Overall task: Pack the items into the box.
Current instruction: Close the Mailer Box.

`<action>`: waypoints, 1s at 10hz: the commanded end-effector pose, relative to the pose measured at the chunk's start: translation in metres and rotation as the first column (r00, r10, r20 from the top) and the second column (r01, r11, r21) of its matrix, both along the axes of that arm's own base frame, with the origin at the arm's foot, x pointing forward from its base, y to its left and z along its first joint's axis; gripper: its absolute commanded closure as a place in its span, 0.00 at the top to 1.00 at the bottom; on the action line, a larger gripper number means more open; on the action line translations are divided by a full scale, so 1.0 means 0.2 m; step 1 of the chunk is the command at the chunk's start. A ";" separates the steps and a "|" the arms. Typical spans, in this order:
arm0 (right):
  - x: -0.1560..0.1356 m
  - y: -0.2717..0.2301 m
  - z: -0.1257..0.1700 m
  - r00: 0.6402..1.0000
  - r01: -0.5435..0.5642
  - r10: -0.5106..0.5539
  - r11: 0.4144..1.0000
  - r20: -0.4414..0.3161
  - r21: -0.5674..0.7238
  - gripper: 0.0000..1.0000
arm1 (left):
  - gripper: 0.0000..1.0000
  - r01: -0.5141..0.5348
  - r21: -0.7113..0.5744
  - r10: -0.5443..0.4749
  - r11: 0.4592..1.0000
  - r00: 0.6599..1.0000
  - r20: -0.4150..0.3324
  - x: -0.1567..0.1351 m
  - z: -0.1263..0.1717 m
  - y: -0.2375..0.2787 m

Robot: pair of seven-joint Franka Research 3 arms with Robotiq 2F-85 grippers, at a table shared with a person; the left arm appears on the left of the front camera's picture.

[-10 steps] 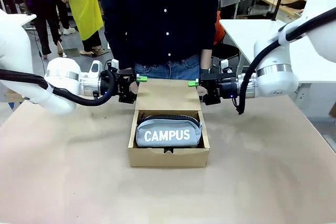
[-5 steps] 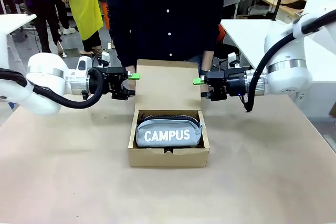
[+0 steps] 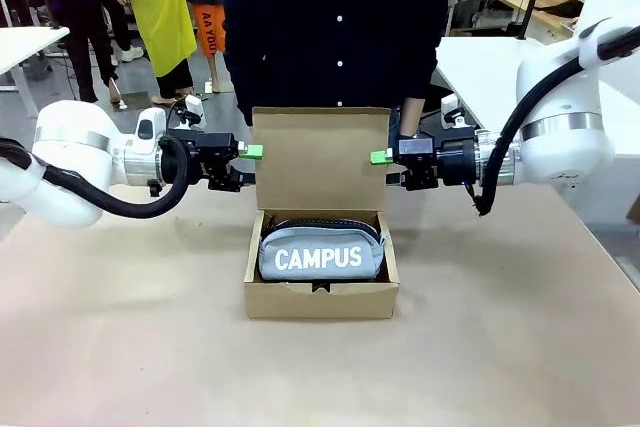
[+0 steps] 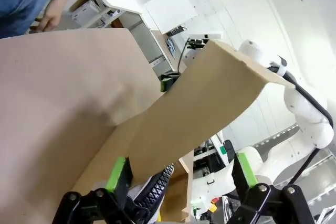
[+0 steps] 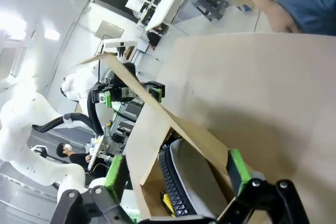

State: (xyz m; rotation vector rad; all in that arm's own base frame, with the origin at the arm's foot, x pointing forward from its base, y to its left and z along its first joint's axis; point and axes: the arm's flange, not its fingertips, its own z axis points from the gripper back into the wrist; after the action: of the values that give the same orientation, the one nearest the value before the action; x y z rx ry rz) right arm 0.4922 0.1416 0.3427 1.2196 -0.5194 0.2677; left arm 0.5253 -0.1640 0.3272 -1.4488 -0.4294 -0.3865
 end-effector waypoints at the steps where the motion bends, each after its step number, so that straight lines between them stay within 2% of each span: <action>1: 0.03 0.00 -0.01 0.999 -0.023 0.023 1.000 -0.026 0.015 1.00 | 1.00 -0.093 0.045 0.095 0.995 0.995 -0.036 -0.01 -0.02 -0.03; 2: 0.03 0.00 -0.01 0.999 -0.023 0.023 1.000 -0.026 0.015 1.00 | 1.00 0.000 0.000 0.000 1.000 1.000 0.000 0.00 0.00 0.00; 8: 0.00 0.00 -0.03 1.000 -0.012 0.012 1.000 -0.014 0.011 1.00 | 1.00 -0.013 0.005 0.013 1.000 1.000 -0.008 0.00 -0.01 -0.01; 9: -0.05 0.04 0.00 0.995 -0.062 0.062 0.998 0.081 -0.008 1.00 | 1.00 0.013 -0.008 -0.013 1.000 0.998 0.067 -0.04 0.00 -0.01; 10: -0.10 0.06 0.03 0.988 -0.046 0.049 0.999 0.148 -0.026 1.00 | 1.00 0.010 0.001 -0.010 1.000 0.989 0.150 -0.12 0.02 -0.03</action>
State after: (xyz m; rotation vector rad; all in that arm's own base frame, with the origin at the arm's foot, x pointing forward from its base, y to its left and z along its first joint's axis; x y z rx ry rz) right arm 0.4877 0.1490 0.3444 1.2245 -0.5415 0.3389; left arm 0.5215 -0.1684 0.3275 -1.4367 -0.4740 -0.4274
